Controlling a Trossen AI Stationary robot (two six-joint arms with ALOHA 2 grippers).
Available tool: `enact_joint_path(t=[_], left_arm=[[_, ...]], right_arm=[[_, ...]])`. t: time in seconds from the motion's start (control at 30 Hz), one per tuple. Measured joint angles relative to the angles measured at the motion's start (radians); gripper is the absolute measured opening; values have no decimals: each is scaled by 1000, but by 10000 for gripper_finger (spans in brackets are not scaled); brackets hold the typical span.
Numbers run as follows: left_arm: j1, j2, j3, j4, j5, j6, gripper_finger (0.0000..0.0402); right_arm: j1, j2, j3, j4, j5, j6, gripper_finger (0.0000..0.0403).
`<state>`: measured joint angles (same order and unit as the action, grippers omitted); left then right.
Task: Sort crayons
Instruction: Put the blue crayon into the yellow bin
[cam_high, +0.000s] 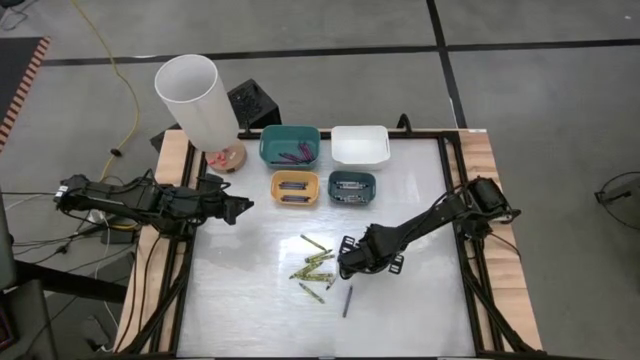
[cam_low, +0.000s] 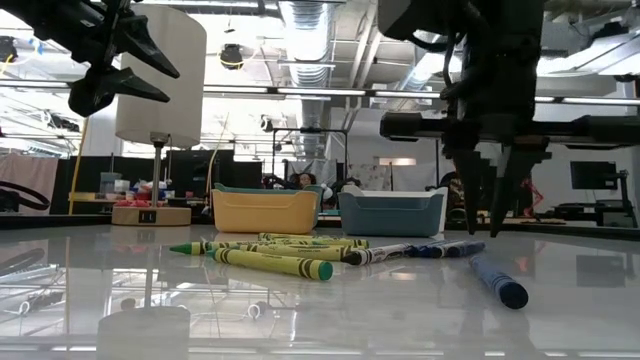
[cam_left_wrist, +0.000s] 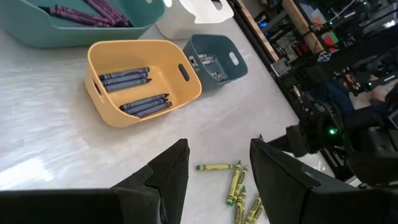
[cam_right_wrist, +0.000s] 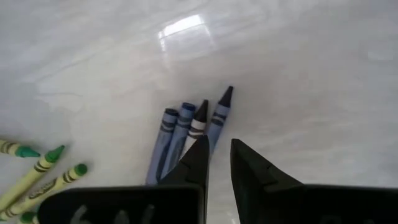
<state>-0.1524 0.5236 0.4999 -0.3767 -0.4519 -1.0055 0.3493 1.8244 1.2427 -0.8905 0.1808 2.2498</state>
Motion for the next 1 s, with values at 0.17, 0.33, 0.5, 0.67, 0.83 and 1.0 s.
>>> enact_joint_path(t=[0.17, 0.33, 0.5, 0.67, 0.83, 1.0], left_arm=[[0, 0, 0, 0, 2, 0, 160], [0, 0, 0, -2, 2, 0, 160], [0, 0, 0, -13, 3, 0, 160], [0, 0, 0, -18, 11, 0, 160], [0, 0, 0, -18, 11, 0, 160], [0, 0, 0, -18, 12, 0, 160]], right_arm=[[-10, 12, 0, 7, 4, -7, 62], [-11, 28, 0, 21, 4, -7, 62], [-10, 40, 0, 37, -4, -6, 62], [-3, 41, 0, 39, -12, -6, 62], [-3, 41, 0, 38, -26, -6, 58], [-3, 43, 0, 32, -29, -7, 49]])
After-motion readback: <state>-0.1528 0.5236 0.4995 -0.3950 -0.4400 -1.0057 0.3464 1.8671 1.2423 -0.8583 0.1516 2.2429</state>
